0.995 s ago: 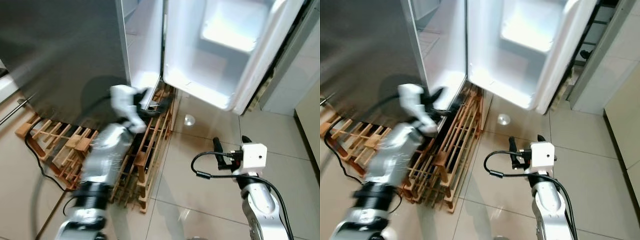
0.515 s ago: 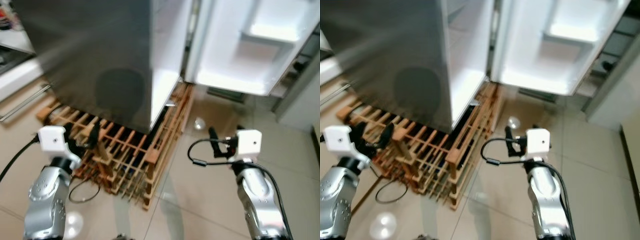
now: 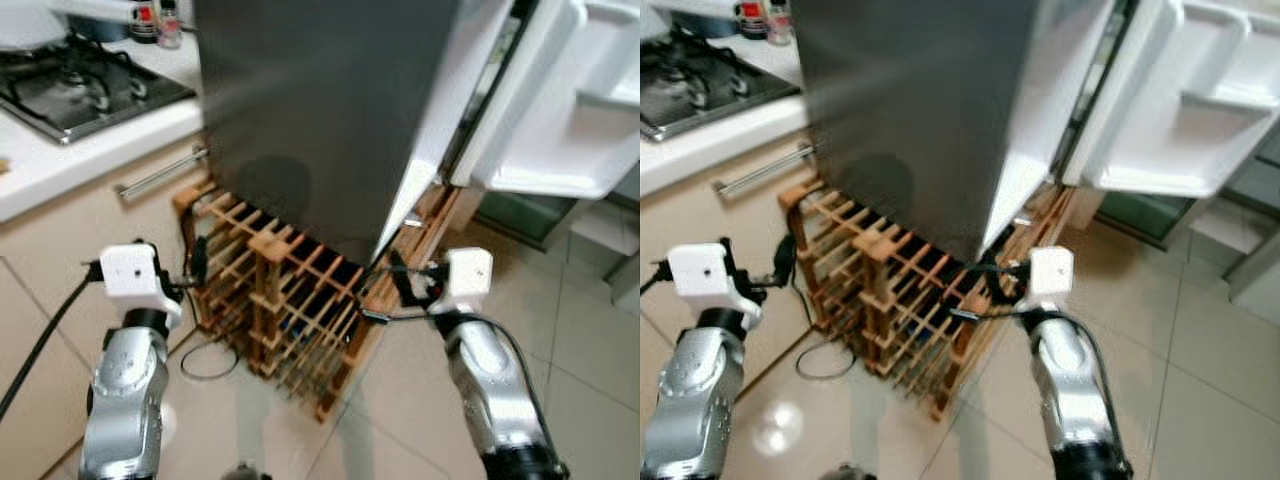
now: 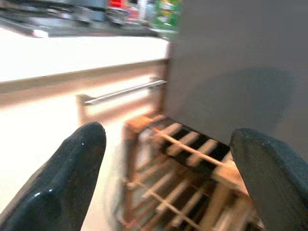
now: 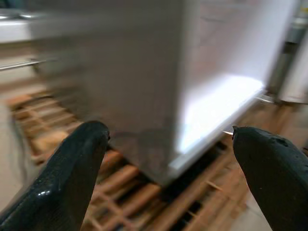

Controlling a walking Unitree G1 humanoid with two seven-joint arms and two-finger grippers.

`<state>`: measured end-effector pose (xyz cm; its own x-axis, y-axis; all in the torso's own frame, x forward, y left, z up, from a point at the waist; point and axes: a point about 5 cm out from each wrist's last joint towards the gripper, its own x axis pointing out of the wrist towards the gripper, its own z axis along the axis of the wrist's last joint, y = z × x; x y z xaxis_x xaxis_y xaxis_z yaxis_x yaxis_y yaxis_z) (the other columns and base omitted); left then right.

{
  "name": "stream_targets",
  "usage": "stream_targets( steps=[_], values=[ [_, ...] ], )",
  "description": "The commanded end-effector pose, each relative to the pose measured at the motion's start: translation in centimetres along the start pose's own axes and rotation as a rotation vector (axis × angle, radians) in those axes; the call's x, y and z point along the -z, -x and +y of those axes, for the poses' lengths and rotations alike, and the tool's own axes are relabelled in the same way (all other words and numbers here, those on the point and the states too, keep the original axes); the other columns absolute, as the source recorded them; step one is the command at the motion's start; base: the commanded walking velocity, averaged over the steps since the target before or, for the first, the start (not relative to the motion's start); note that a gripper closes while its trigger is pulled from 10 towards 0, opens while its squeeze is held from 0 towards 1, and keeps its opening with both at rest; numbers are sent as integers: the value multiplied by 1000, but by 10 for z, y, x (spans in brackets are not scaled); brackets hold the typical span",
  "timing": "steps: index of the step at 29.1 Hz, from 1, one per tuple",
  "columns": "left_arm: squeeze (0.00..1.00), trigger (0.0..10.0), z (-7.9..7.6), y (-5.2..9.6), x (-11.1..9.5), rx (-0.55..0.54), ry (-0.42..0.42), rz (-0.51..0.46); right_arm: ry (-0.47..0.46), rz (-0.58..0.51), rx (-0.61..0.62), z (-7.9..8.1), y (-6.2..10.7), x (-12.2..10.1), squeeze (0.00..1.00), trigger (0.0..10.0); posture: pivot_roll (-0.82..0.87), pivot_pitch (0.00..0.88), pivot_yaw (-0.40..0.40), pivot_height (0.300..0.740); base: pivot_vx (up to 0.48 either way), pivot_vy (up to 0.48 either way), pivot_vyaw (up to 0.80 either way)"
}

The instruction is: Restocking fridge

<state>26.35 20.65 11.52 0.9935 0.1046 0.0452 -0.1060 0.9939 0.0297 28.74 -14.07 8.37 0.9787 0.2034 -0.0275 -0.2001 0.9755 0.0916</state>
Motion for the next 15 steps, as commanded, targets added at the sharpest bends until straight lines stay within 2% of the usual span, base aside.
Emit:
stream_targets(
  steps=[1, 7, 12, 14, 15],
  values=[
    [0, 10000, -12, -6, 0, 2, -19, 13, -16, 2, 27, -9, -1, -1, 0, 10000, -17, 0, -63, 740, 0, 0, 656],
    [0, 10000, -20, -6, -4, 32, -232, -12, -33, -3, 46, -12, -1, 1, 0, 10000, -22, 0, -50, 740, 0, 0, 642],
    [0, 10000, -22, -7, -3, 35, -202, 1, -39, 1, 50, -12, -2, 5, 0, 10000, -19, 0, -38, 740, 0, 0, 621],
    [0, 10000, -26, -11, -4, 36, -135, 21, -47, 0, 44, -8, -3, 7, 0, 10000, -14, 0, -30, 740, 0, -148, 619],
    [0, 10000, -26, -11, -4, 36, -135, 21, -47, 0, 44, -8, -3, 7, 0, 10000, -14, 0, -30, 740, 0, -296, 619]
  ],
)
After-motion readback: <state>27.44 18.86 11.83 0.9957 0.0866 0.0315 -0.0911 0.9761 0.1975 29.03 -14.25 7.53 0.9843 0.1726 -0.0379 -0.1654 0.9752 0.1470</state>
